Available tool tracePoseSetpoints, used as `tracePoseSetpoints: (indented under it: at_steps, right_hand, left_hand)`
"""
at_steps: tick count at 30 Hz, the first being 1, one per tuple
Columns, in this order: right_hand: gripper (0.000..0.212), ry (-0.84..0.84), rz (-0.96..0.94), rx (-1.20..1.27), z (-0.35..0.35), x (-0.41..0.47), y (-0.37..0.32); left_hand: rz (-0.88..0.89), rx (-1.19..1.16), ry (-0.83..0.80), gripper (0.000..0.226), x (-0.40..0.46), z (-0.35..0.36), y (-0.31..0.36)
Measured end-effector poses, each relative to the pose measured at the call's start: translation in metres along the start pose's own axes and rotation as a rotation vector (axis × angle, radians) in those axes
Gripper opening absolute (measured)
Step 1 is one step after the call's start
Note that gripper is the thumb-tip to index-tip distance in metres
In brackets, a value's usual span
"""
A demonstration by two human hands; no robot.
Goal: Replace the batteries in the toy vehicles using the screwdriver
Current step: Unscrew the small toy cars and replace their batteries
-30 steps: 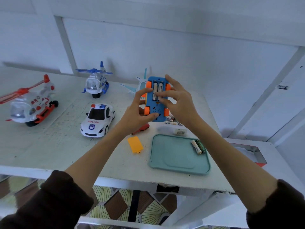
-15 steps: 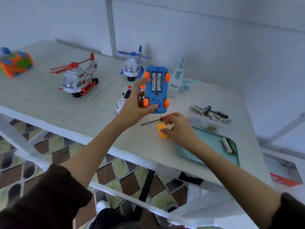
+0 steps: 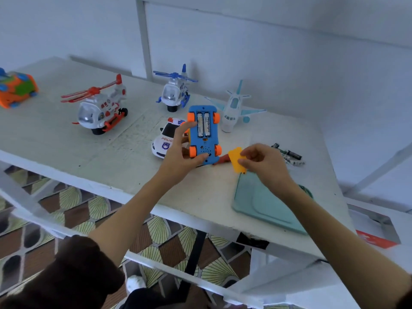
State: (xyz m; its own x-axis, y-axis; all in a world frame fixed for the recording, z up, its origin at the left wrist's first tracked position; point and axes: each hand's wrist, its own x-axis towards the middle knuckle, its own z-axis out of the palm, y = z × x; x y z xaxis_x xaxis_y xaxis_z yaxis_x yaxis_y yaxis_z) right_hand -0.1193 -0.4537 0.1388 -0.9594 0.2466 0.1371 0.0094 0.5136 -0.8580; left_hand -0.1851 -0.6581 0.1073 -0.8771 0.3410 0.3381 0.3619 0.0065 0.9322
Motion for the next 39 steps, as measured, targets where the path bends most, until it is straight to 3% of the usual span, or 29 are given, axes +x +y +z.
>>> tracePoseSetpoints:
  at_steps: [7, 14, 39]
  right_hand:
    - [0.018, 0.173, -0.020, 0.311, -0.026, -0.006, -0.006]
    - [0.030, 0.007, -0.037, 0.489, -0.013, -0.011, -0.017]
    - [0.019, 0.084, 0.026, 0.424, 0.012, -0.006, -0.026]
  left_hand:
    - [0.015, 0.034, -0.067, 0.068, 0.001, 0.030, -0.012]
    - [-0.007, 0.008, -0.101, 0.068, -0.007, 0.043, -0.010]
    - [-0.006, -0.027, -0.077, 0.069, -0.011, 0.043, -0.016]
